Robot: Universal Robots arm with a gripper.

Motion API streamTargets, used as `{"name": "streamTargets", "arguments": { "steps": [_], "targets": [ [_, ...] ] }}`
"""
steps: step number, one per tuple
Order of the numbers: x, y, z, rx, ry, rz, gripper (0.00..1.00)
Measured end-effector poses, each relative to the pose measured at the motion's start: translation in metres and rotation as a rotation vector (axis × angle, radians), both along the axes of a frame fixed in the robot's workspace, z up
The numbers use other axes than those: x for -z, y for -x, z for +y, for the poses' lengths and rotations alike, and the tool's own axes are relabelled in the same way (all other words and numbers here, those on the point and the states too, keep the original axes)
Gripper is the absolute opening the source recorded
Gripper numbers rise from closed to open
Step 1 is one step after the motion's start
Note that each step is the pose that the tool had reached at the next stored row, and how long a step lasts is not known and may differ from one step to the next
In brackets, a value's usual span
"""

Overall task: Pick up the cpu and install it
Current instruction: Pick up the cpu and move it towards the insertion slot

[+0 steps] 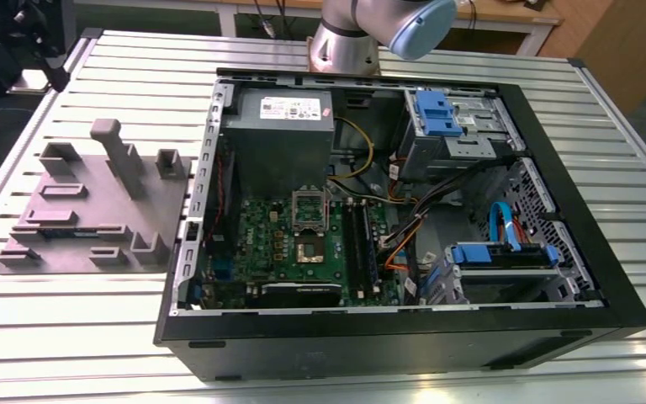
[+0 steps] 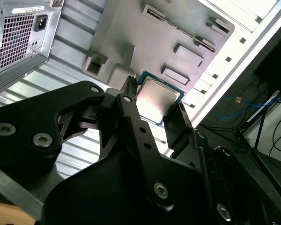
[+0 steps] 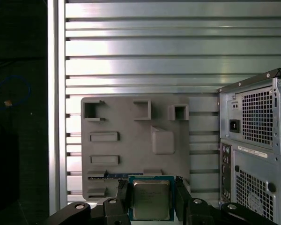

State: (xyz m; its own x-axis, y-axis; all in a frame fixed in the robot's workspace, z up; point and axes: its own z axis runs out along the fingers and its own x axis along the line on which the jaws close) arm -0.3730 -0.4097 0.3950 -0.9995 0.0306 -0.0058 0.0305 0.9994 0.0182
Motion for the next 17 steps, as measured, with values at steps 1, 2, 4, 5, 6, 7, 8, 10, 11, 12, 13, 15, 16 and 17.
{"name": "streamTargets", "arguments": {
  "steps": [1,2,4,5,6,7,8,10,11,12,13,15,16,17],
  "targets": [
    [0.0,-0.0002,0.0,0.0,0.0,-0.0001,0.48],
    [0.0,-0.0002,0.0,0.0,0.0,0.0,0.48],
    [0.0001,-0.0004,0.0,0.0,0.0,-0.0001,0.48],
    [0.0001,-0.0004,0.0,0.0,0.0,0.0,0.48],
    [0.0001,-0.0006,0.0,0.0,0.0,0.0,0.48],
    [0.0001,-0.0008,0.0,0.0,0.0,-0.0001,0.48],
    [0.0001,-0.001,0.0,0.0,0.0,0.0,0.48],
    [0.0001,-0.0033,-0.0001,0.0,0.0001,0.0,0.48],
    [0.0001,-0.0053,0.0,0.0,0.0,0.0,0.48],
    [0.0002,-0.0068,0.0,0.0,0.0,0.0,0.48],
    [0.0002,-0.0081,0.0,0.0,0.0,0.0,0.48],
    [0.0003,-0.0105,0.0,0.0,0.0,0.0,0.48],
    [0.0004,-0.012,0.0,0.0,0.0,-0.0001,0.48],
    [0.0004,-0.0135,0.0,0.0,0.0,-0.0001,0.48]
  ]
}}
